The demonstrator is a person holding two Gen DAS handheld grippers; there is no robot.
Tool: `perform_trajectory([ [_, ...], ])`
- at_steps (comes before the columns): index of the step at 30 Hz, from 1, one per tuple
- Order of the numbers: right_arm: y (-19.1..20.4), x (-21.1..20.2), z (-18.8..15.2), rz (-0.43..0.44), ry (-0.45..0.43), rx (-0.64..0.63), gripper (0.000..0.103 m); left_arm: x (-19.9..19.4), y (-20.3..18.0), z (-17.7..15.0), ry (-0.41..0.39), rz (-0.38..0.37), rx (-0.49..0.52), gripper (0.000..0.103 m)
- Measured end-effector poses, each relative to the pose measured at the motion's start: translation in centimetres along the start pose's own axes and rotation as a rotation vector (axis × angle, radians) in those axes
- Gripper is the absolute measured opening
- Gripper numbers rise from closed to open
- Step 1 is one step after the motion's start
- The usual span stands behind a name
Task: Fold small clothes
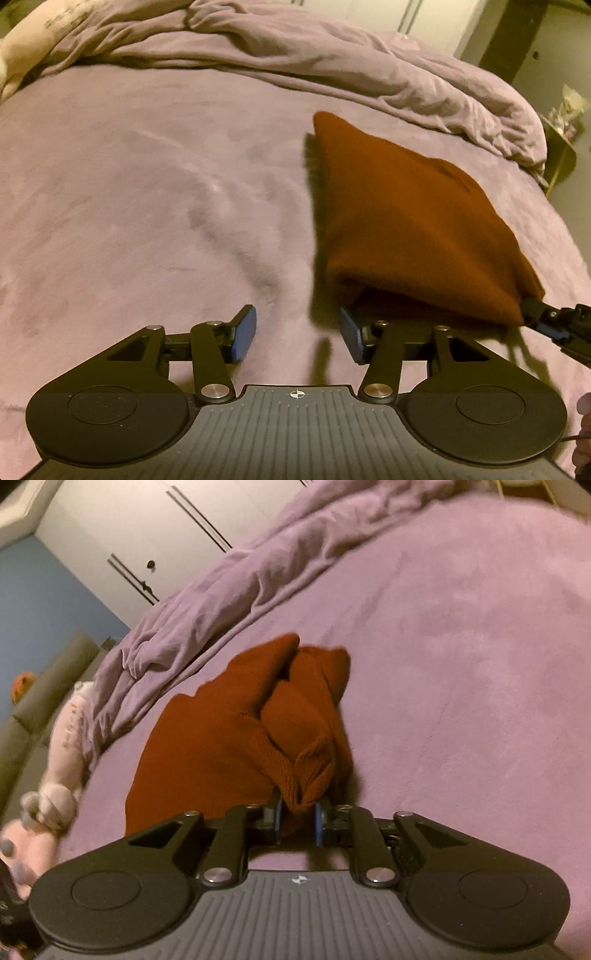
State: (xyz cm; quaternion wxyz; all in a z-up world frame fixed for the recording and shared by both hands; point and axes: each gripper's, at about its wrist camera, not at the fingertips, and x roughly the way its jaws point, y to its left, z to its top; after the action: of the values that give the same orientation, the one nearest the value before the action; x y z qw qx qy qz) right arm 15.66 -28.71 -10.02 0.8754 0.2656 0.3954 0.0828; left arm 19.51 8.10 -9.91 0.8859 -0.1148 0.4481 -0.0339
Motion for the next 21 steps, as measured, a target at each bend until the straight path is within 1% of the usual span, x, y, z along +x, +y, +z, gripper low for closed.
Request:
perform_trajectory([
  [2, 1.3, -1.1, 0.5, -0.064, -0.032, -0.083, 0.025, -0.8, 0.9, 0.2, -0.004, -0.005, -0.047, 0.055],
  [4, 2.6, -2.1, 0.9, -0.139, -0.085, -0.172, 0.025, -1.2, 1.1, 0.8, -0.009, -0.008, -0.080, 0.055],
  [5, 3.2, -2.5, 1.1, -0.161, -0.110, -0.215, 0.025, -1.4, 1.1, 1.2, -0.014, -0.014, -0.086, 0.055],
  [7, 4.9, -2.6, 1.2, -0.167, -0.133, -0.306, 0.026, -1.6, 0.4, 1.8, -0.036, -0.016, -0.079, 0.056],
  [8, 5.9, -2.2, 1.2, -0.167, -0.131, -0.351, 0.026, -1.6, 0.0, 2.0, -0.042, -0.011, -0.072, 0.056],
  [10, 7.5, -1.2, 1.1, -0.162, -0.114, -0.434, 0.026, -0.9, -0.8, 2.6, -0.057, -0.014, -0.069, 0.063],
  [11, 8.4, -0.5, 0.9, -0.174, -0.108, -0.488, 0.026, -0.2, -1.3, 2.8, -0.045, -0.005, -0.064, 0.067],
  [13, 9.4, 0.8, 0.3, -0.213, -0.096, -0.574, 0.026, 1.6, -2.2, 3.2, -0.001, 0.019, -0.049, 0.068],
  [14, 9.6, 1.8, 0.1, -0.247, -0.080, -0.606, 0.025, 2.3, -2.4, 3.2, 0.017, 0.030, -0.049, 0.068],
  [16, 9.7, 3.2, -0.1, -0.310, -0.029, -0.642, 0.025, 3.1, -3.0, 3.1, 0.045, 0.028, -0.043, 0.069],
  [17, 9.5, 3.9, -0.1, -0.329, -0.008, -0.652, 0.026, 3.3, -3.3, 2.9, 0.043, 0.044, -0.025, 0.072],
  [18, 9.4, 4.5, -0.2, -0.339, 0.007, -0.663, 0.028, 3.5, -3.7, 2.7, 0.046, 0.064, -0.001, 0.072],
  [21, 9.4, 5.7, -0.3, -0.355, 0.028, -0.703, 0.029, 3.8, -4.8, 2.2, 0.050, 0.108, 0.050, 0.074],
])
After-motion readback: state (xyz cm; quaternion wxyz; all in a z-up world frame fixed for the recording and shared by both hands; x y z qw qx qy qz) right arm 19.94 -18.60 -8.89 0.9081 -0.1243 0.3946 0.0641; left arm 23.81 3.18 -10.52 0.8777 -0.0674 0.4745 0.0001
